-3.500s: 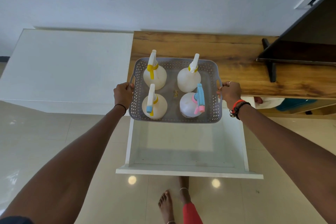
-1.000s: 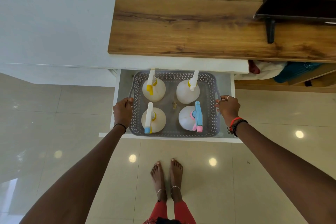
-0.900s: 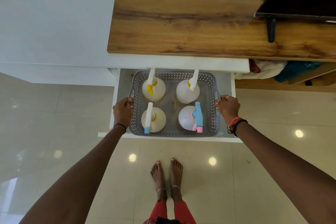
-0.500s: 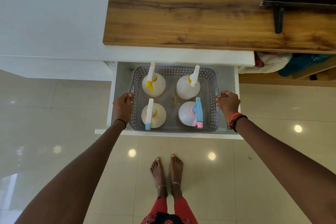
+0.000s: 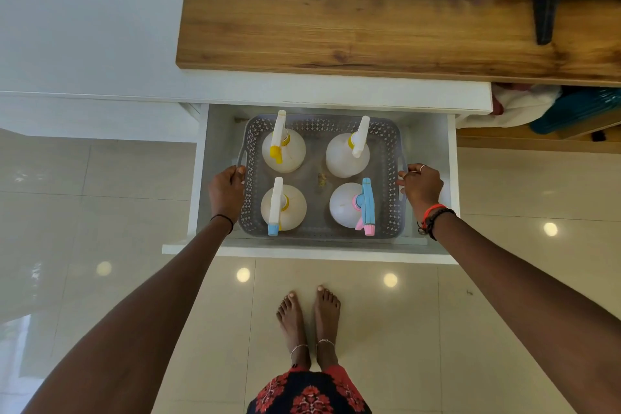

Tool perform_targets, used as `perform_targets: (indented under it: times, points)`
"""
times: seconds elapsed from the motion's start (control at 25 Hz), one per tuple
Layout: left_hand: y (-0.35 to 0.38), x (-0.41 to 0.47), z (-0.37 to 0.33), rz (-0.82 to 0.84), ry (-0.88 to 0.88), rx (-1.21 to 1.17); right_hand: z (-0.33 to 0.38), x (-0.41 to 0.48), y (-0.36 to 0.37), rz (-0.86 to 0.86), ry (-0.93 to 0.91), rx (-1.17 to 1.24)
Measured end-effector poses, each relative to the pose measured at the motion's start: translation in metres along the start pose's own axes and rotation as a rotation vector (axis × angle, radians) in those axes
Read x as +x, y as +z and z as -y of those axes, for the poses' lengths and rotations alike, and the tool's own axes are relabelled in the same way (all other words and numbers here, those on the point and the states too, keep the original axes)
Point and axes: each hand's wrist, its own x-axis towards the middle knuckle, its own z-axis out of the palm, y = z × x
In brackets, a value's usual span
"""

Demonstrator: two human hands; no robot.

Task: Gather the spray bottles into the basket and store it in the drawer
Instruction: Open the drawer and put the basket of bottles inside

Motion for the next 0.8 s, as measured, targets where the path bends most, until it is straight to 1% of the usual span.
perform_targets:
  times: [0.4,0.8]
  points:
    - [0.021,0.038,0.027,-0.061,-0.035,0.022,-0.012,0.035,0.030,-0.013,0.024,-0.008]
    - [0.046,0.073,0.051,-0.036,-0.071,-0.009,-0.029,0.066,0.055,-0.033,0.040,-0.011]
